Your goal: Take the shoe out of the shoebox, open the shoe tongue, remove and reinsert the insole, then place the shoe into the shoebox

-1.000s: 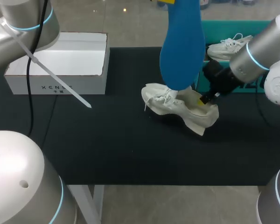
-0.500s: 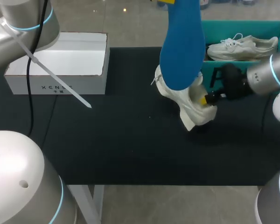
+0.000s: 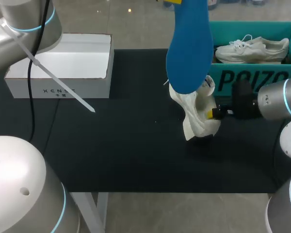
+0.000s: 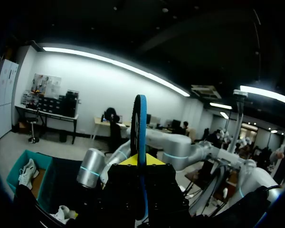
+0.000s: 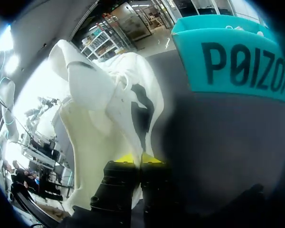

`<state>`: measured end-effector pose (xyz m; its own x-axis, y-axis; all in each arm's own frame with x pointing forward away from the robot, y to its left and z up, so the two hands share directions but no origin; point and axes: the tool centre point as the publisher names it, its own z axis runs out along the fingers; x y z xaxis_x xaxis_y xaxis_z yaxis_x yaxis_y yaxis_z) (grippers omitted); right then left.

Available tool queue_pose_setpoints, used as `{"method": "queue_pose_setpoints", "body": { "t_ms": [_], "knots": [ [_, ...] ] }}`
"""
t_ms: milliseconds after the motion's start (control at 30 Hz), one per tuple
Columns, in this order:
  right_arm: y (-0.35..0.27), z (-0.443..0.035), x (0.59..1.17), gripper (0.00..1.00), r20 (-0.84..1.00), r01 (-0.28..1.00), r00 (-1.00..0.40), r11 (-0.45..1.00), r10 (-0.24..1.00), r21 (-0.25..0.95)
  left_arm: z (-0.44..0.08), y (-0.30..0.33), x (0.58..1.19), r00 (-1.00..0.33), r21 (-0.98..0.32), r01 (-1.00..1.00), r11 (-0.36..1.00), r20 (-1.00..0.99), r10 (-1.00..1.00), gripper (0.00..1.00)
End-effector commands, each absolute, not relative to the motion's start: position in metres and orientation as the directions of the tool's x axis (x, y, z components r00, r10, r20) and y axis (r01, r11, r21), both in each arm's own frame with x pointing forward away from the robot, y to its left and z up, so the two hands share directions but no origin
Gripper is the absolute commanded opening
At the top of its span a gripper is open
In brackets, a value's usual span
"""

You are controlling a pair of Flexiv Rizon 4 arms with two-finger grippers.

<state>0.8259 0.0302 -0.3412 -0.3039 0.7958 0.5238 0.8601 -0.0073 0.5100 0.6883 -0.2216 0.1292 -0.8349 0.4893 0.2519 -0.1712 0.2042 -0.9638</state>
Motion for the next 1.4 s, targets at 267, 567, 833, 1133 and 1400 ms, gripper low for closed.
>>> {"method": "queue_pose_setpoints", "body": {
  "t_ms": [267, 567, 833, 1133, 1400],
  "knots": [
    [0.021, -0.329, 0.794, 0.00, 0.456, 0.891, -0.147, -0.082, 0.878, 0.446, 0.129, -0.221, 0.687, -0.837, -0.964, -0.171, 0.205, 0.253, 0.486, 0.00],
    [0.025, -0.353, 0.784, 0.00, 0.423, 0.923, -0.116, -0.060, 0.899, 0.380, 0.129, -0.221, 0.687, -0.837, -0.964, -0.171, 0.205, 0.253, 0.486, 0.00],
    [0.033, -0.369, 0.773, 0.00, 0.432, 0.934, -0.084, -0.080, 0.898, 0.349, 0.129, -0.221, 0.687, -0.837, -0.964, -0.171, 0.205, 0.253, 0.486, 0.00],
    [0.047, -0.377, 0.758, 0.00, 0.465, 0.932, -0.067, -0.110, 0.883, 0.344, 0.129, -0.221, 0.687, -0.837, -0.964, -0.171, 0.205, 0.253, 0.486, 0.00],
    [0.057, -0.380, 0.756, 0.11, 0.455, 0.931, -0.070, -0.105, 0.888, 0.350, 0.129, -0.221, 0.687, -0.837, -0.964, -0.171, 0.205, 0.253, 0.486, 0.00]
  ]
}}
